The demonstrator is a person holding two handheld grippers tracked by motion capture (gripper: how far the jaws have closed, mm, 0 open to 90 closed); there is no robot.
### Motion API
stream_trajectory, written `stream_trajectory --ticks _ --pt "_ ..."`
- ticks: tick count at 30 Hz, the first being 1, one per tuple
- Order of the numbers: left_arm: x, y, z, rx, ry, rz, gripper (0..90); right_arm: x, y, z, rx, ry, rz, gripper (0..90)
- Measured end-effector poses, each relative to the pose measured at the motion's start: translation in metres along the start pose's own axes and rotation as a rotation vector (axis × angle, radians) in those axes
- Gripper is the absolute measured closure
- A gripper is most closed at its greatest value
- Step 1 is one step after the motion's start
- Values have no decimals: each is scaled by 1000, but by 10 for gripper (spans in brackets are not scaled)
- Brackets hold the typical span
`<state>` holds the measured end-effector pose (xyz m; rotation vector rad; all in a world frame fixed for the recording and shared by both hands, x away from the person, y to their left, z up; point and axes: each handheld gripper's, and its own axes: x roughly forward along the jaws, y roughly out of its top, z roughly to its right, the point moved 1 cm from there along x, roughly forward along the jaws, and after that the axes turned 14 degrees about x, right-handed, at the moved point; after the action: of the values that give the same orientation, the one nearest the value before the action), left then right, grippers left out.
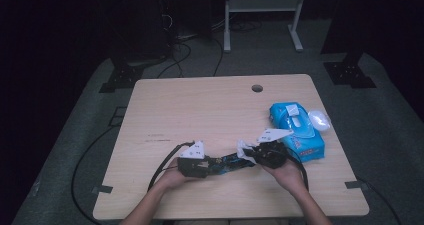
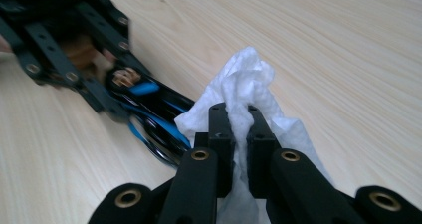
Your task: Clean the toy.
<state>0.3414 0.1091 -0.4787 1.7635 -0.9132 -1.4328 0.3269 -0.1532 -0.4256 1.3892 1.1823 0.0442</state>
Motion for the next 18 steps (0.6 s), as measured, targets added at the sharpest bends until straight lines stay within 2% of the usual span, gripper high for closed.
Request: stream_trajectory --ticks 5,8,9,11,13,14,15,18 --pt "0 0 0 3 0 -1 672 23 11 -28 -56 61 -23 848" --pt "-1 0 1 3 0 -4 673 32 13 -38 -108 56 -44 848" --pt "-1 0 1 3 1 -2 673 32 13 -37 -106 56 -49 848" --pt "-1 0 0 8 1 -7 673 28 11 -31 -115 27 -57 849" --pt "0 0 0 5 -3 -2 674 22 9 -22 -63 26 -45 849" --pt "0 0 0 4 -4 -2 673 20 9 -19 -58 16 -43 849" --pt "0 0 0 4 -4 -3 673 19 10 -19 -58 12 -44 849" --pt "0 0 0 5 -5 -5 673 25 9 -29 -76 40 -46 849"
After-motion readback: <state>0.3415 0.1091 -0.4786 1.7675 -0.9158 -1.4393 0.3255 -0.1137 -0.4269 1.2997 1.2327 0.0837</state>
